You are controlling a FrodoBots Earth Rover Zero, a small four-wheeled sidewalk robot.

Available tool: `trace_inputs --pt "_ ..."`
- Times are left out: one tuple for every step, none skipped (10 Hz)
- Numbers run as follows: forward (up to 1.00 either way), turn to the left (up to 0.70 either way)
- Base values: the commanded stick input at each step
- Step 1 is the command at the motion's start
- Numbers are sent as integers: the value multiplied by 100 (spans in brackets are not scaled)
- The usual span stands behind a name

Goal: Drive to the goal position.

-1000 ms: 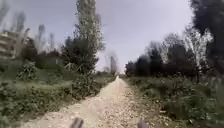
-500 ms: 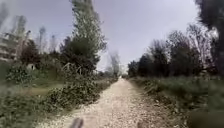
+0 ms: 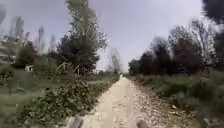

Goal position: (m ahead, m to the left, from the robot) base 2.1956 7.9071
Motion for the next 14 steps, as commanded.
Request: trace_inputs --pt "100 -10" --pt "100 0" --pt "100 0" --pt "100 0" --pt "100 0" --pt "100 0" --pt "100 0" --pt "100 0" --pt "100 0" --pt "100 0" --pt "100 0" --pt "100 0" --pt "100 0" --pt "100 0"
